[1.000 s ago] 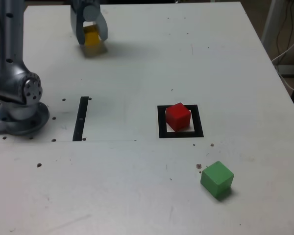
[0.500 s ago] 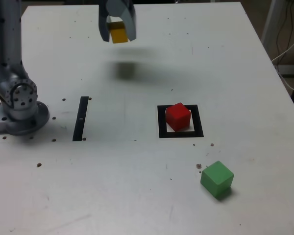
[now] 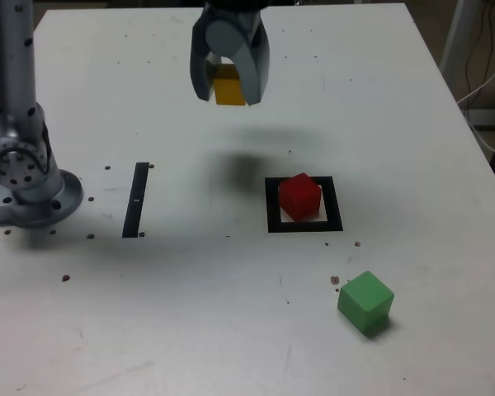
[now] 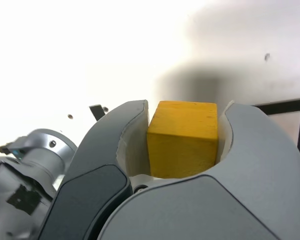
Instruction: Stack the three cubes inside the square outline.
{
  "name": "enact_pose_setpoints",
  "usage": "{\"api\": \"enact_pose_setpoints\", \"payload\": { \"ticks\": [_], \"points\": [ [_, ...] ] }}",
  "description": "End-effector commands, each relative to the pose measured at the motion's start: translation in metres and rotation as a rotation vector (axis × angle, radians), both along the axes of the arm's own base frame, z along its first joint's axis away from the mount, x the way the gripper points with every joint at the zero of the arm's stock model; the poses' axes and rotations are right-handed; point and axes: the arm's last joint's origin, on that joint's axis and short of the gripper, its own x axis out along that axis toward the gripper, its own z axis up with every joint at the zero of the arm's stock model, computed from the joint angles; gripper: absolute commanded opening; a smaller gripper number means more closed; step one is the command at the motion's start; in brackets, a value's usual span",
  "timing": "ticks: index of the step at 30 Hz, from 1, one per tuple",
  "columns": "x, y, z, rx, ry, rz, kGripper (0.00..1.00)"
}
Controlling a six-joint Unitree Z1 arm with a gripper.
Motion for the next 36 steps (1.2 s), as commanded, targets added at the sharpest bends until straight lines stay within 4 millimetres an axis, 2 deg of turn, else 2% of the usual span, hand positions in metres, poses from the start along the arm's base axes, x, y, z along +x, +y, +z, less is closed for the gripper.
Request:
{"api": "enact_pose_setpoints", "payload": {
  "ticks": [1,4,8,24,30,36],
  "points": [
    [0.011,-0.017,-0.001,0.009,-0.009,-0.023,0.08],
    [0.025,-0.033,-0.002,0.020,-0.016,-0.057,0.08],
    [0.038,-0.044,-0.006,0.025,-0.011,-0.080,0.08],
    [0.063,-0.089,-0.021,-0.022,0.004,-0.148,0.08],
    [0.075,-0.099,-0.031,-0.041,0.024,-0.167,0.09],
    [0.082,-0.102,-0.035,-0.031,0.035,-0.176,0.18]
  ]
}}
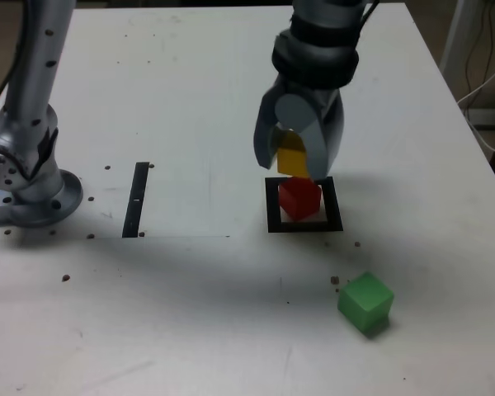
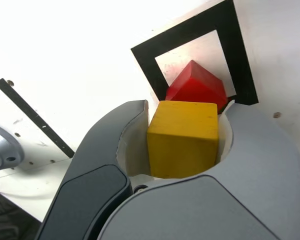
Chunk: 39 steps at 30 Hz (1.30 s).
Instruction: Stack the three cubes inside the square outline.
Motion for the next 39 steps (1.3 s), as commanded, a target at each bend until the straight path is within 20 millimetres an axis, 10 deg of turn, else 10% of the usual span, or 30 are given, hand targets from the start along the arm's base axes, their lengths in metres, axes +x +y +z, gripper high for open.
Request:
{"api": "enact_pose_setpoints", "payload": {
  "ticks": [1,39],
  "points": [
    [0.002,0.000,-0.002,0.010,0.013,-0.002,0.19],
    [0.016,-0.003,-0.022,0.001,0.049,0.012,0.42]
  ]
}}
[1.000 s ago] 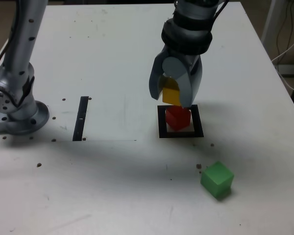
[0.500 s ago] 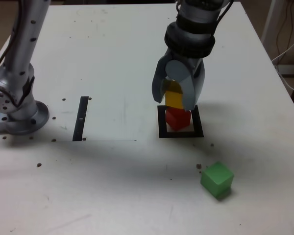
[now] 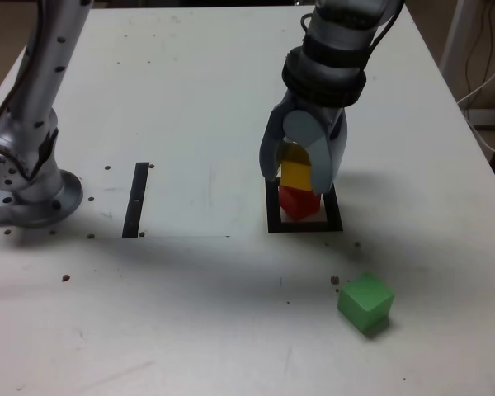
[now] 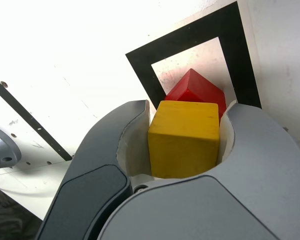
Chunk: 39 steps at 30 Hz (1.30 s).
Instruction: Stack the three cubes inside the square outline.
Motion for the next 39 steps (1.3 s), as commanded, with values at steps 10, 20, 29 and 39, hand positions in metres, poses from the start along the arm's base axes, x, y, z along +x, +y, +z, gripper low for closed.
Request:
{"api": "enact_pose_setpoints", "payload": {
  "ticks": [10,20,29,39],
  "points": [
    [0.002,-0.002,-0.003,-0.010,0.008,0.002,0.70],
    [-0.002,-0.001,-0.007,0.006,0.042,0.015,0.99],
    [-0.008,-0.004,0.008,0.010,0.007,0.013,0.99],
    [-0.024,-0.028,0.043,0.009,-0.055,0.009,0.99]
  ]
}}
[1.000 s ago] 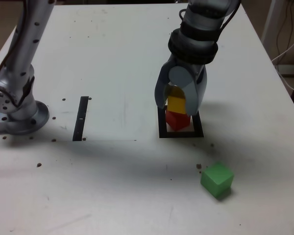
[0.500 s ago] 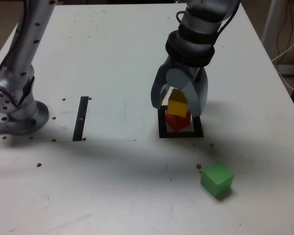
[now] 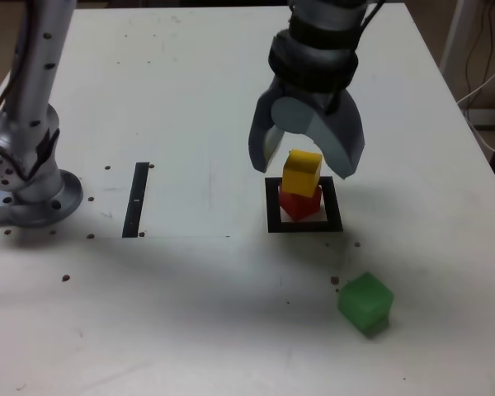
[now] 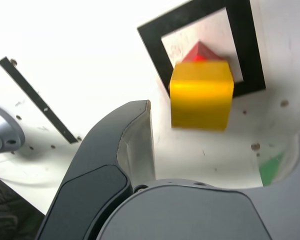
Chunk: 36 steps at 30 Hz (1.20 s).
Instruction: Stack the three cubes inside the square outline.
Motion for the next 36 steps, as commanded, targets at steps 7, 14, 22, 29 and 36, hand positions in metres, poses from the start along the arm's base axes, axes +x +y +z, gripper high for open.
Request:
{"api": "enact_pose_setpoints", "payload": {
  "ticks": [7,14,22,29,36],
  "points": [
    [-0.011,-0.043,0.012,-0.022,-0.017,-0.020,0.99],
    [0.011,-0.083,0.014,-0.042,-0.088,-0.052,0.99],
    [0.029,-0.112,-0.003,-0.027,-0.097,-0.053,0.98],
    [0.036,-0.124,-0.025,-0.006,-0.041,-0.032,0.96],
    [0.041,-0.129,-0.041,0.017,-0.008,-0.031,0.94]
  ]
}}
